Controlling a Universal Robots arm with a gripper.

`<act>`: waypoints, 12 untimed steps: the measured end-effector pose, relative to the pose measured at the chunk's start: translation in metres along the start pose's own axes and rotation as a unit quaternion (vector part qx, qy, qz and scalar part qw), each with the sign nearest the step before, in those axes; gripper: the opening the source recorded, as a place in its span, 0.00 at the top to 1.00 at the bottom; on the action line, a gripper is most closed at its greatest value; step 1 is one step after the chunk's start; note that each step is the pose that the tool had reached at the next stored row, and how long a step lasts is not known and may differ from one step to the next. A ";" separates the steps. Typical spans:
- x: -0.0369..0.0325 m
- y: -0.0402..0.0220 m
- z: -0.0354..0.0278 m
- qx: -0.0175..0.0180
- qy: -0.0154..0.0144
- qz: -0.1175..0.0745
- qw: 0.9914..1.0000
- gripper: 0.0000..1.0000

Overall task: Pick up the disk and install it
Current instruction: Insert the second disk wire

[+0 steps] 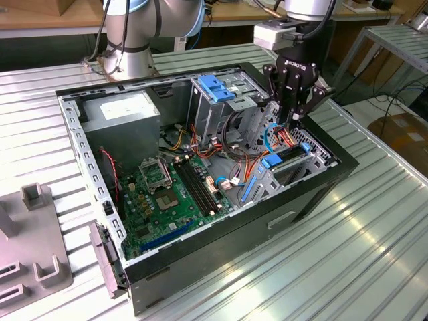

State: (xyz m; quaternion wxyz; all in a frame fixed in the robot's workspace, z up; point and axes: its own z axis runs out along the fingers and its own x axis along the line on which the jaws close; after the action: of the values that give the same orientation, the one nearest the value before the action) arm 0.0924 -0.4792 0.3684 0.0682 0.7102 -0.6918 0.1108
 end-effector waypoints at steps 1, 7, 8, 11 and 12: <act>-0.0005 -0.0001 0.0005 0.000 0.000 0.000 1.000 0.69; -0.0022 -0.0009 0.0042 0.000 0.004 0.000 1.000 0.77; -0.0023 -0.0010 0.0048 0.000 0.005 0.000 1.000 0.83; -0.0017 -0.0011 0.0055 0.000 0.005 0.000 1.000 0.84; -0.0006 -0.0011 0.0057 0.000 0.004 0.000 1.000 0.84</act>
State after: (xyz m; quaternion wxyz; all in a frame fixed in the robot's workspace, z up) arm 0.0938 -0.4801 0.3628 0.0709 0.7100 -0.6914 0.1134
